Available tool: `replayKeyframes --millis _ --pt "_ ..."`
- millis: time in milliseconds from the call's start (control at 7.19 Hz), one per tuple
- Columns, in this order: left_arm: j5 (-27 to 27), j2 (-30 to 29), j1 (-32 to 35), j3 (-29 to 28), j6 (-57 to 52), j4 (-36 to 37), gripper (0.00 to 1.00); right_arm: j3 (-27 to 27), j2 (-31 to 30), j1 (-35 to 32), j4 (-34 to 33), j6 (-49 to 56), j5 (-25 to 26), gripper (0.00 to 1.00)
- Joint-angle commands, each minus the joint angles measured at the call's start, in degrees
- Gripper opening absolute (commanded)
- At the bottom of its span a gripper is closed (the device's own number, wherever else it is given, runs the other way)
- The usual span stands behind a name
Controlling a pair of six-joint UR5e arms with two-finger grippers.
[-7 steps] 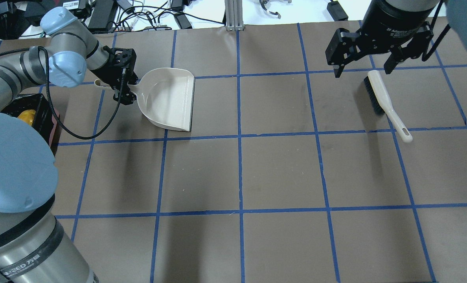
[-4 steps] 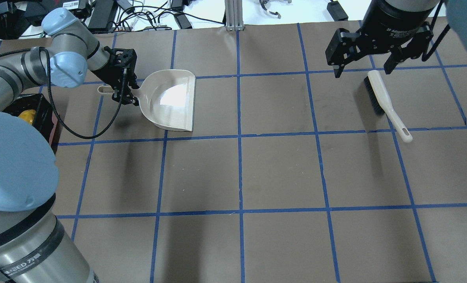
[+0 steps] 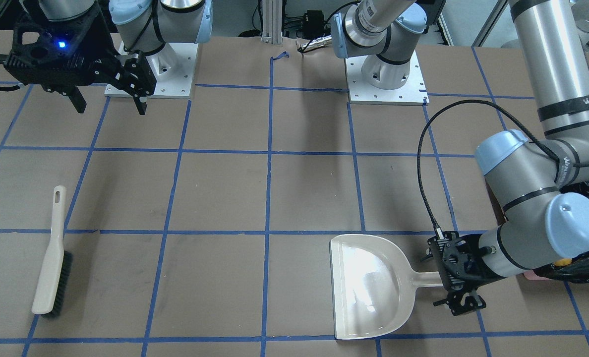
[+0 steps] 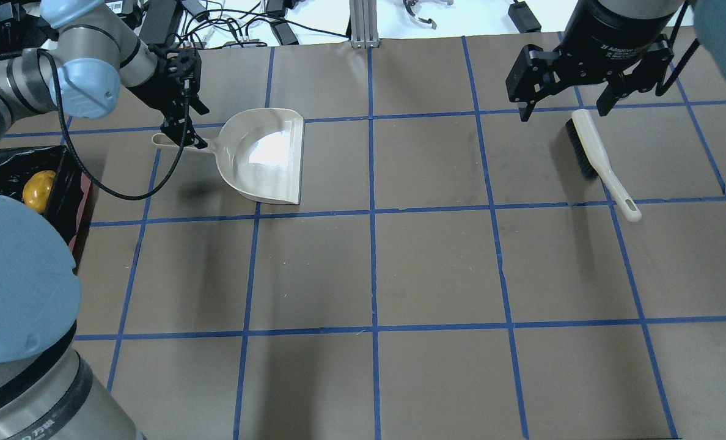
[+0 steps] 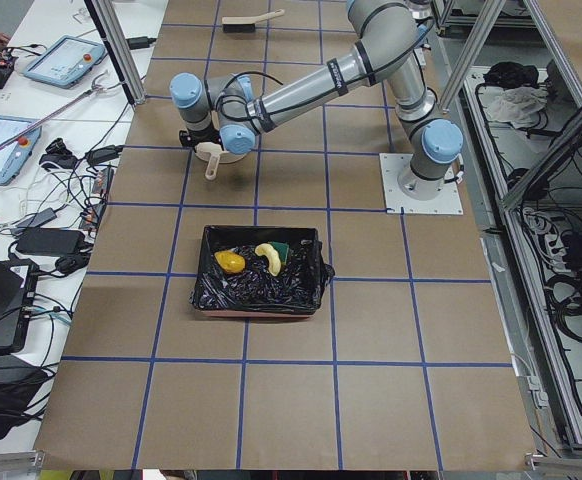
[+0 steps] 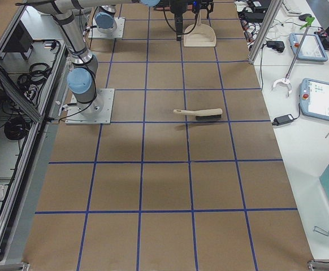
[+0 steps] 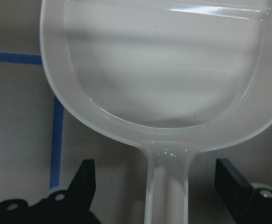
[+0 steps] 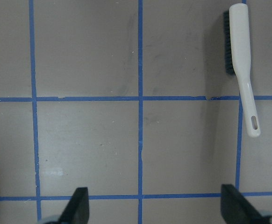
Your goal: Sweep and dump trash into bin
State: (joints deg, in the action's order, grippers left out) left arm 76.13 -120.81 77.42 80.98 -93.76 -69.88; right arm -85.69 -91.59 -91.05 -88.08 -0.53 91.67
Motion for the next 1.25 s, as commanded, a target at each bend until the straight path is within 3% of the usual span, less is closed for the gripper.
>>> replayKeyframes --millis 0,556,1113 --pt "0.24 4.77 0.09 -0.82 9.59 -3.06 0.93 0.00 0.00 0.00 0.01 0.00 0.00 1.00" --pt "1.03 12.08 3.17 -1.88 31.15 -10.88 1.00 0.09 -0.08 0.00 0.01 0.09 0.09 1.00" --pt "7.42 16.39 4.39 -1.26 56.09 -12.04 1.00 0.00 -0.26 0.00 0.19 0.52 0.17 1.00"
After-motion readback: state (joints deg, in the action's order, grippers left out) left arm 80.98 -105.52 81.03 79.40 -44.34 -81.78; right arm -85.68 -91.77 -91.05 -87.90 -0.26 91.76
